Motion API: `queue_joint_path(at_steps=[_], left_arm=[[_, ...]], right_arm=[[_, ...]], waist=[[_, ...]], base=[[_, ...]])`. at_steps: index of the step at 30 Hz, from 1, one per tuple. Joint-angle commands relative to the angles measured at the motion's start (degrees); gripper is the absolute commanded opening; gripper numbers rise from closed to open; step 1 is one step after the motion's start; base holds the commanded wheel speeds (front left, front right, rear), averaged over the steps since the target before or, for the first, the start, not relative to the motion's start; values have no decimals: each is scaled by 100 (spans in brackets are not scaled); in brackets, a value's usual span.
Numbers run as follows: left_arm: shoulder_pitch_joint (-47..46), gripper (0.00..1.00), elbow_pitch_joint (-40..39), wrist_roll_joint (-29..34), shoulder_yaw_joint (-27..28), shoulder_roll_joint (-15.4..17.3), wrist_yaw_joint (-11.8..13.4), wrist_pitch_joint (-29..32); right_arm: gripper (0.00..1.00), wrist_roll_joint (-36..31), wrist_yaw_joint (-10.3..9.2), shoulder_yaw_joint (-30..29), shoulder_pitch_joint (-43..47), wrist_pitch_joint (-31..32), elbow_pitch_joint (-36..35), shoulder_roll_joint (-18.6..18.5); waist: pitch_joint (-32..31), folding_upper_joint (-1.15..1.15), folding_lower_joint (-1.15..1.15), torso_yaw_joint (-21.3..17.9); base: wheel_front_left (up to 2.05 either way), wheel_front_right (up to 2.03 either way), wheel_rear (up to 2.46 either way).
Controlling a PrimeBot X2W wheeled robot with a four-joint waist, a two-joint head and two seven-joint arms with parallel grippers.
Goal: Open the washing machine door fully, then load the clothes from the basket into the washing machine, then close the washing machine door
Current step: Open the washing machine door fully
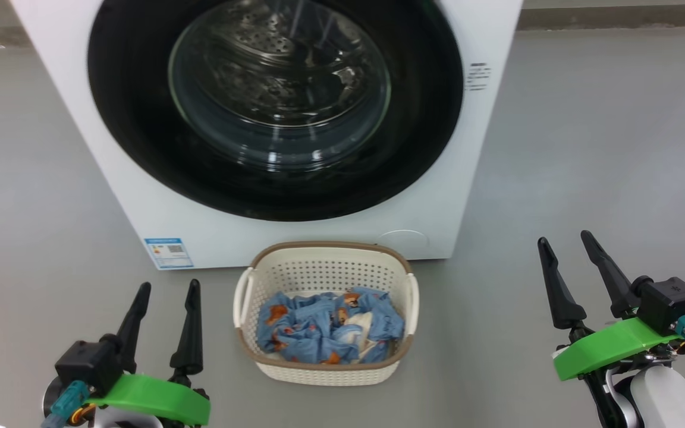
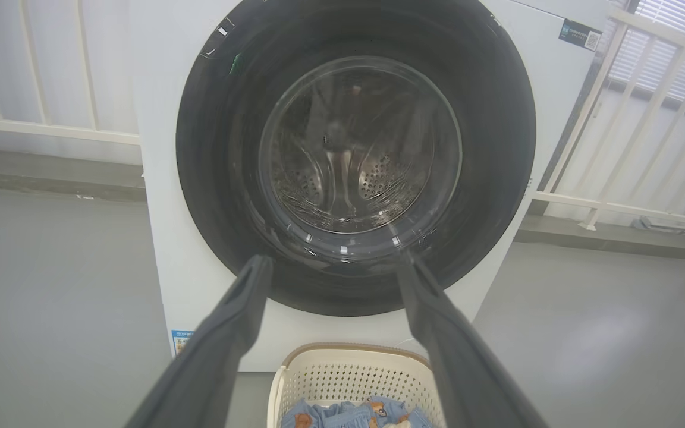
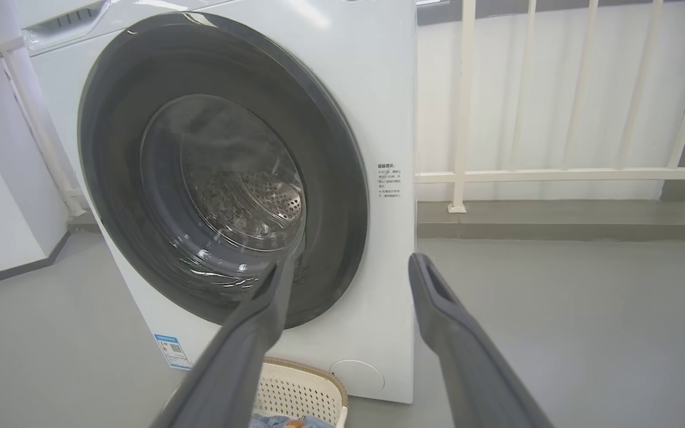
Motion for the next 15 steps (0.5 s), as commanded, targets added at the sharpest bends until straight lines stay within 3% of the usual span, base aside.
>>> queue_joint_path(at_steps=[1,8,15], left_arm=[[-297,100,-137,16,185,136,52,-54],[-255,100,-311,-53,299,65,-133,-54],[-207,100,-303,-1,361,24,-187,-54]], right_arm=[[100,24,33,111,-226,-71,-155,-61],[100,32,33,99,-228,-71,-156,-72],[100,53,33,59,-215,-71,-152,-100]], waist=[[2,0,0,-1],[-15,0,0,-1],[-44,0,0,-6]], base=[[123,123,-246],[104,105,-209],[51,51,-101]])
